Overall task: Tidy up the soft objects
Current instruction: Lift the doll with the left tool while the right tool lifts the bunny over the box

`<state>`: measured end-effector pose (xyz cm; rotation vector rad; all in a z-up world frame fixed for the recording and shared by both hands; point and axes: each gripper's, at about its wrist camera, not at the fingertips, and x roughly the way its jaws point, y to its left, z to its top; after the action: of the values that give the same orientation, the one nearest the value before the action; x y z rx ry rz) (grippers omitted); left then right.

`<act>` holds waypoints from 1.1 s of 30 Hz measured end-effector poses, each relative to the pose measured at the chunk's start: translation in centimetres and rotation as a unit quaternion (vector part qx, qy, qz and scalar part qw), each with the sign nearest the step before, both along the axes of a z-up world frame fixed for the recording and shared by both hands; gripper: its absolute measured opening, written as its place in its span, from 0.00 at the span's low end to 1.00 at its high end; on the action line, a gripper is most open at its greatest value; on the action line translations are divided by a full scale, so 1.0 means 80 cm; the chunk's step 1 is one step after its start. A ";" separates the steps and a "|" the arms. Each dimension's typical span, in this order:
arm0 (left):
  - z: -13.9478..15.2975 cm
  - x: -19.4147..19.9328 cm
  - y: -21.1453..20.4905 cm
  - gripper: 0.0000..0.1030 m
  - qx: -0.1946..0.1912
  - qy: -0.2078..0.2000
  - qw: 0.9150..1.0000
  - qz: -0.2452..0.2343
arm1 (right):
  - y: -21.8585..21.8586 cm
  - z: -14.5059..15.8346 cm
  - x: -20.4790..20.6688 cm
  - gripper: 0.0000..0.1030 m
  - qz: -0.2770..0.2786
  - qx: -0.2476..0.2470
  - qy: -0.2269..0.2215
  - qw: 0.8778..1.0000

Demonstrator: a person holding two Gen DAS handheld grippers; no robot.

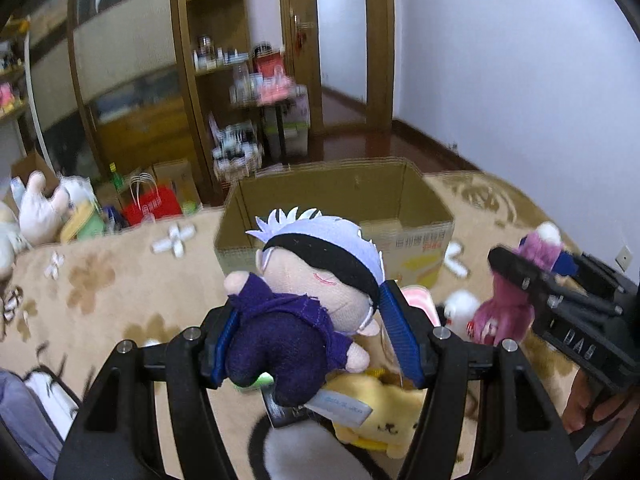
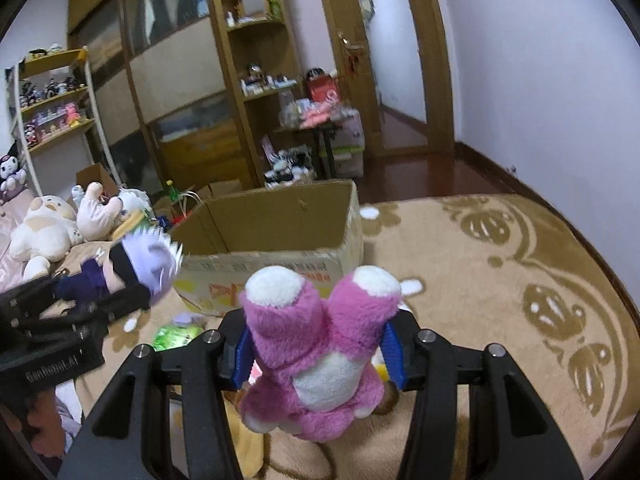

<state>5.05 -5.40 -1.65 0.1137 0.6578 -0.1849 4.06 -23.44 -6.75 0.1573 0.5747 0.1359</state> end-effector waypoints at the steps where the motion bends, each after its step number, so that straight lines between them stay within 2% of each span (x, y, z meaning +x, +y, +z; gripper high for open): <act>1: 0.006 0.000 0.003 0.62 -0.001 -0.008 1.000 0.000 | 0.002 0.003 -0.001 0.53 0.004 -0.002 -0.004 1.000; 9: 0.044 0.007 0.007 0.62 -0.028 -0.063 0.998 0.000 | 0.022 0.029 0.001 0.53 0.037 -0.007 -0.040 0.998; 12: 0.056 0.007 0.004 0.62 -0.011 -0.093 0.996 -0.007 | 0.025 0.039 0.005 0.53 0.042 -0.006 -0.054 0.998; 19: 0.073 0.038 0.000 0.62 -0.003 -0.117 0.993 -0.011 | 0.029 0.071 0.027 0.53 0.049 -0.023 -0.096 0.994; 27: 0.063 0.091 0.004 0.62 0.002 -0.110 0.994 -0.005 | 0.024 0.105 0.063 0.53 0.045 -0.026 -0.143 0.988; 33: 0.038 0.132 0.017 0.62 -0.017 -0.079 0.997 0.005 | 0.022 0.100 0.097 0.54 0.045 -0.009 -0.150 0.988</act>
<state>15.64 -4.06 1.36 0.0913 0.4979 -0.1754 11.79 -21.71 1.25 0.0902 0.2827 0.2380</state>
